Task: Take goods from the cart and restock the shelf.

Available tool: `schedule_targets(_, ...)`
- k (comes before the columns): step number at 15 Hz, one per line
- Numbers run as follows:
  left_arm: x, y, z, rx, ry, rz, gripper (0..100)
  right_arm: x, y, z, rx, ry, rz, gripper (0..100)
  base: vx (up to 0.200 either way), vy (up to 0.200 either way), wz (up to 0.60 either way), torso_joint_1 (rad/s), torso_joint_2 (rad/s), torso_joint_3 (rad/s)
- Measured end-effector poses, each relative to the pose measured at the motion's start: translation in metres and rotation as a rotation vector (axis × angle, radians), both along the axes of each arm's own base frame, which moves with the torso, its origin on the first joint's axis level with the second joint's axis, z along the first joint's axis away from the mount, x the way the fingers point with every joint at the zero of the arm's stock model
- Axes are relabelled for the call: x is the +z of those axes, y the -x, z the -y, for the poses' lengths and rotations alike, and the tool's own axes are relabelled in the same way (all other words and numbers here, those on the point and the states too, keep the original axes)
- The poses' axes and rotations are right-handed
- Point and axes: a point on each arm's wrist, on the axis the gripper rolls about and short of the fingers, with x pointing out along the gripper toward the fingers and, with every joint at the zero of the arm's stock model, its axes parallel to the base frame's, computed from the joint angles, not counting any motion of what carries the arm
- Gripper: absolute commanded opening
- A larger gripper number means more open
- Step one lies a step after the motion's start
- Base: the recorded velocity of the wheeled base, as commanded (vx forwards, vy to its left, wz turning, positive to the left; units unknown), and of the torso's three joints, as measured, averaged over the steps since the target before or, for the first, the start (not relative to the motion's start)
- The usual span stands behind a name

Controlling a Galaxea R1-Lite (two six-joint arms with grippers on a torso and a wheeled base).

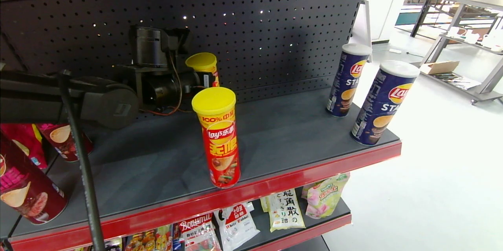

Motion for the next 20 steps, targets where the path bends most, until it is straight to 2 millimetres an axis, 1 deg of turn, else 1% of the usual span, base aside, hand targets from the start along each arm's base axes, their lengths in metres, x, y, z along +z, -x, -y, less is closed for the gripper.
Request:
schedule_targets(4,-0.0018,0.001,0.0052,-0.005,0.002,-0.005,0,0.0,0.0,0.0,0.001,0.0,0.0,100,0.0,0.0,0.0,0.0,0.0,0.0)
schedule_targets(20,-0.0025,0.0027,0.0083,-0.018,0.012,-0.019,0,0.0,0.0,0.0,0.0,0.0,0.0,100,0.0,0.0,0.0,0.0,0.0,0.0)
